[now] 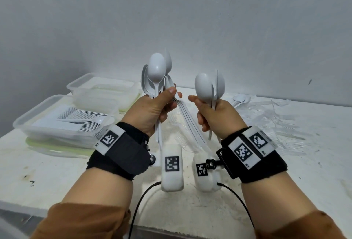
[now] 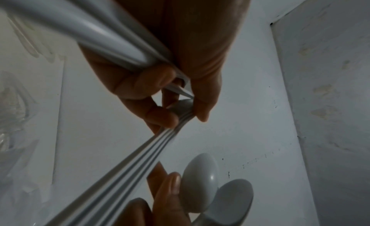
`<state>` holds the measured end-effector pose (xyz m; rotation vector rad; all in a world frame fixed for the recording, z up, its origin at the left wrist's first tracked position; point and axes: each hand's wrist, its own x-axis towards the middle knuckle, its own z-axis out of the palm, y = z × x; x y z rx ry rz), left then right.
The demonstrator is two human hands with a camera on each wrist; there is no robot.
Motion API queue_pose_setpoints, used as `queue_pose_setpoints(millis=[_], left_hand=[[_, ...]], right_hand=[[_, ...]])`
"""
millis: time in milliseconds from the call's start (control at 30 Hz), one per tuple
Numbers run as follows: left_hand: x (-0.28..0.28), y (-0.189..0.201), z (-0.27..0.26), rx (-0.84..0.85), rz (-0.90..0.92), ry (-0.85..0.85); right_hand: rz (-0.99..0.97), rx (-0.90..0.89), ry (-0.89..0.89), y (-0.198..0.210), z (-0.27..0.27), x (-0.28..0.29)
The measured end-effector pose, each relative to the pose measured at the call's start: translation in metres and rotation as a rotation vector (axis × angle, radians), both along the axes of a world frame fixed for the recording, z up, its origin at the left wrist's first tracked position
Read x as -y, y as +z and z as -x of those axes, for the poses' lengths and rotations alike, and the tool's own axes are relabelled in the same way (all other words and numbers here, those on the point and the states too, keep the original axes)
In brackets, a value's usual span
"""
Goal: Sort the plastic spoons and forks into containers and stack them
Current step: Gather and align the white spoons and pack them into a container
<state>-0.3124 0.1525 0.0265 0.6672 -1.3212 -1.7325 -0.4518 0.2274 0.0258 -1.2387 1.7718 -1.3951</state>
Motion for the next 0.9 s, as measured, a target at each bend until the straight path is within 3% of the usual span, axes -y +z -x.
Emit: queue_pose_setpoints(millis=[200,467,900], left_hand=[[-0.0006,0.0005,0.0014,0.004,0.01,-0.001],[-0.0036,0.0016,0.0027,0.004,0.011,-0.007],[-0.006,0.0017,0.0064,0.013,-0.022,-0.001]], right_hand=[[-0.055,-0.041,0.009,-0.0053,0.0009,0.0016],[0.051,0.122,-0.009,-0.0012,-0.0006,-0.0039],[0.018,-0.048,-0.023,0.0012,0.0003,-0.0034]])
